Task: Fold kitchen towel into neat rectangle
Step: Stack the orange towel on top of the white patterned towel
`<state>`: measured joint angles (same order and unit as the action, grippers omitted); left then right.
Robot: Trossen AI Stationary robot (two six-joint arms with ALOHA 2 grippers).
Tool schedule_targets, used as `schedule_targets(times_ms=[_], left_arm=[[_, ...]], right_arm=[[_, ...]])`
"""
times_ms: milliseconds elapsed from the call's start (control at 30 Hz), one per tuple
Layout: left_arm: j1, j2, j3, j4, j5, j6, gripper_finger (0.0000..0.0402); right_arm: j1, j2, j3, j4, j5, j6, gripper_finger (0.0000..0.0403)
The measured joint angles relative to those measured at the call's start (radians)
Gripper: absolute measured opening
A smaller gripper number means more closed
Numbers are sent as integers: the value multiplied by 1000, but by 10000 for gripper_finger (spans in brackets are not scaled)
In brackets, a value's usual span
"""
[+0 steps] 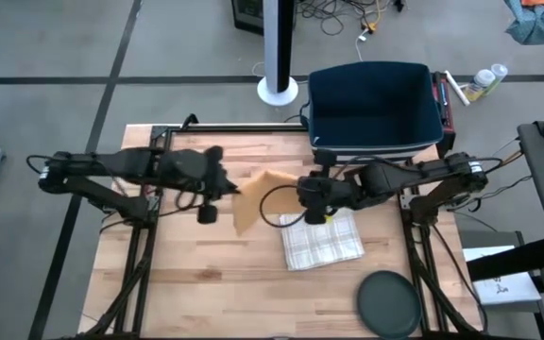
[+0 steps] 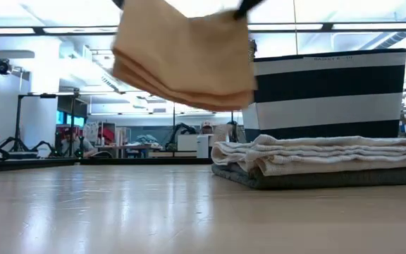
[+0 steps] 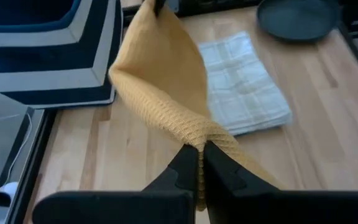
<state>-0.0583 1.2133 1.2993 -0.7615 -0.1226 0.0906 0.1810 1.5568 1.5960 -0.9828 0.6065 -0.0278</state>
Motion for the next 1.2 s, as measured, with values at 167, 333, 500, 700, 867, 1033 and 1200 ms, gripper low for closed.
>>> schedule_targets(times_ms=[167, 333, 500, 700, 867, 1033, 1200], left_arm=[[66, 169, 83, -1, 1, 3, 0], [117, 259, 120, 9, 0, 31, 0], [143, 320, 87, 139, 1, 32, 0], [146, 403, 67, 296, 1, 46, 0], [153, 484, 98, 355, 1, 59, 0], [174, 554, 125, 352, -60, 83, 0], [195, 546, 182, 357, -103, 85, 0]], right_arm=[[0, 0, -42, -165, 10, 70, 9], [6, -65, -142, -280, 103, 182, 9], [6, -232, -336, -175, 127, 259, 9], [6, -406, -550, -55, 119, 266, 9], [1, -486, -650, -29, 126, 201, 9], [-46, -529, -690, -10, 134, 109, 9], [-99, -571, -701, 57, 156, -31, 9]])
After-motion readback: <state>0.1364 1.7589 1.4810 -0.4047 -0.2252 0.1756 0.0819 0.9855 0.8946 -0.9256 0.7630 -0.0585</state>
